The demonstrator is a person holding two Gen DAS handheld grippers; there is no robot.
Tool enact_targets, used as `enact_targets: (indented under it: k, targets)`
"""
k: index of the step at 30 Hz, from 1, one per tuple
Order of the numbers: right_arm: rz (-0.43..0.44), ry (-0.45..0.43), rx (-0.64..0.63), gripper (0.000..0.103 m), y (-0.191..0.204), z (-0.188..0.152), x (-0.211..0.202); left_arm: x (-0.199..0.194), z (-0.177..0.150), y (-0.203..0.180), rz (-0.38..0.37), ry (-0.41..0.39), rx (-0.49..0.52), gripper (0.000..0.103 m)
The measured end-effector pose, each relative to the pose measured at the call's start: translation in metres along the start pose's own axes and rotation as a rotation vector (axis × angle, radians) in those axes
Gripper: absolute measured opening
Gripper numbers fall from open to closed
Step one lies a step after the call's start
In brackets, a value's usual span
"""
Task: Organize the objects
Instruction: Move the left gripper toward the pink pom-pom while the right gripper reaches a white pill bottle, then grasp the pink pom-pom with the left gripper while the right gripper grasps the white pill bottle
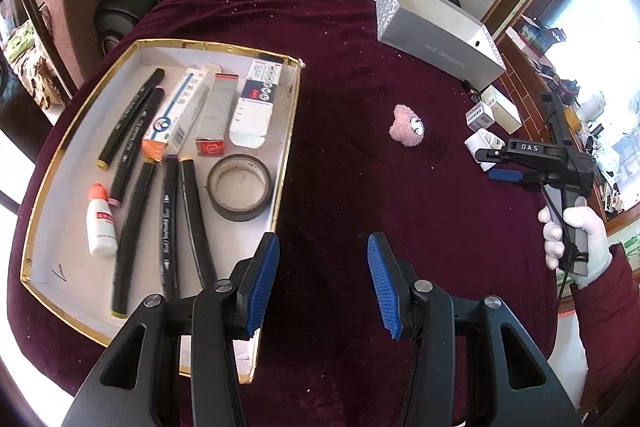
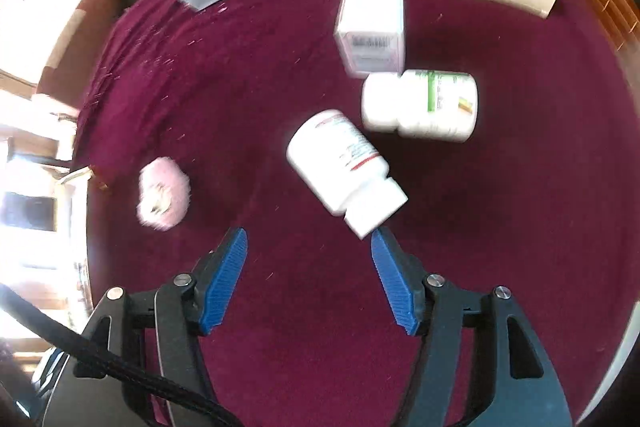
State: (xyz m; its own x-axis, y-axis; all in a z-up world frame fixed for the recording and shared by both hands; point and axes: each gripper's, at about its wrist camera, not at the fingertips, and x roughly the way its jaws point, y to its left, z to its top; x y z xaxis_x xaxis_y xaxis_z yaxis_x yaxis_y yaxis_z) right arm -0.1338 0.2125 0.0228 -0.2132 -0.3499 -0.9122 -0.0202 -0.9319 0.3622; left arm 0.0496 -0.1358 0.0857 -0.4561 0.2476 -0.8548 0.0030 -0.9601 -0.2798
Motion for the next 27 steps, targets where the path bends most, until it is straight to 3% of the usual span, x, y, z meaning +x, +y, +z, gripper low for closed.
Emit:
enact_targets:
  k: [7,9,16,17,18,20,27]
  targets:
    - [-0.19,-0.109,-0.076,0.065,0.005,0.001,-0.013,0.007,0.008,-0.02,-0.009,0.002,0.045,0.04]
    - [-0.261,-0.123,-0.125,0.064,0.012,0.005,-0.007,0.008,0.013,-0.027,-0.004,-0.016,0.076,0.04]
    - [-0.382,-0.134,-0.269,0.063,0.037,0.018,0.013,0.035,0.045,-0.053,0.004,-0.051,0.16,0.04]
    - [-0.388,-0.119,-0.276,0.059,0.04,0.019,0.015,0.043,0.052,-0.058,-0.003,-0.049,0.171,0.04]
    - [-0.383,-0.107,-0.278,0.043,0.042,0.02,0.018,0.049,0.056,-0.061,-0.015,-0.045,0.175,0.04]
    - [-0.34,-0.071,-0.257,0.026,0.041,0.016,0.019,0.064,0.066,-0.068,-0.032,-0.035,0.185,0.042]
    - [-0.235,-0.028,-0.17,0.027,0.017,-0.013,0.006,0.114,0.097,-0.097,-0.062,-0.02,0.226,0.043]
